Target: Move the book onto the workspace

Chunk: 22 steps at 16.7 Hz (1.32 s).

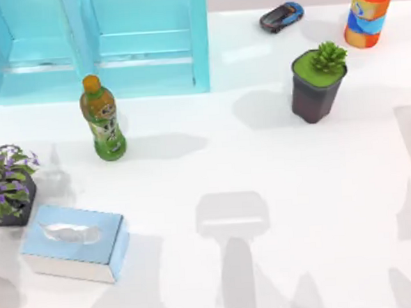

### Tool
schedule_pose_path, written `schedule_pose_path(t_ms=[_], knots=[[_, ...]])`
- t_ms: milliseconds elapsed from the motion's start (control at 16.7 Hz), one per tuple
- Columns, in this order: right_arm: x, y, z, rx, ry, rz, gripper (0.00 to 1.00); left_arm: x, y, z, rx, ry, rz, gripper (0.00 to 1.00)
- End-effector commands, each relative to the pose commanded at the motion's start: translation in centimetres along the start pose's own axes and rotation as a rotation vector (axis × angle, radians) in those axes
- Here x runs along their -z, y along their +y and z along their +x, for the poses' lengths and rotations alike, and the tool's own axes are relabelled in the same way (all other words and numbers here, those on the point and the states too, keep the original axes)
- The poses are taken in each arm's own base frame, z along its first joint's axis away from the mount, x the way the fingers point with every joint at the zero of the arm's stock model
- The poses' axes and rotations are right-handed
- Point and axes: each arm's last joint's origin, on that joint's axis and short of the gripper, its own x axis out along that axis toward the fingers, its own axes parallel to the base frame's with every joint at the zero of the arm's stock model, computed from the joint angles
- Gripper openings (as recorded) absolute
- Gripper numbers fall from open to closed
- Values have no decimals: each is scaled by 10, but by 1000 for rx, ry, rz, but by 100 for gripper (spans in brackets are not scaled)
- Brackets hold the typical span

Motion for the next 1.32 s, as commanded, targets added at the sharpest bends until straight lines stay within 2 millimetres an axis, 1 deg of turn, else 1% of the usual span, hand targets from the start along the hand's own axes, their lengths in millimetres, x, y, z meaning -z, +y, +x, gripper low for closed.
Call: schedule_pose_path(t_ms=[60,120,180,300,360,420,540,720,900,1020,1320], knots=[[0,0,0,0,0,0,100,-3,9,18,6,31,-1,100],[0,0,0,0,0,0,100,-2,19,39,12,72,-7,100],[0,0,0,0,0,0,100,4,31,61,18,116,-18,100],[0,0,0,0,0,0,100,24,56,100,26,192,-43,100],[0,0,0,0,0,0,100,35,69,117,28,220,-56,100],[0,0,0,0,0,0,100,48,82,131,28,243,-67,100],[0,0,0,0,0,0,100,73,107,153,24,274,-84,100],[0,0,0,0,0,0,100,108,141,176,12,292,-95,100],[0,0,0,0,0,0,100,131,164,188,5,287,-90,100],[0,0,0,0,0,0,100,137,170,190,4,283,-87,100],[0,0,0,0,0,0,100,138,168,191,7,287,-89,100]])
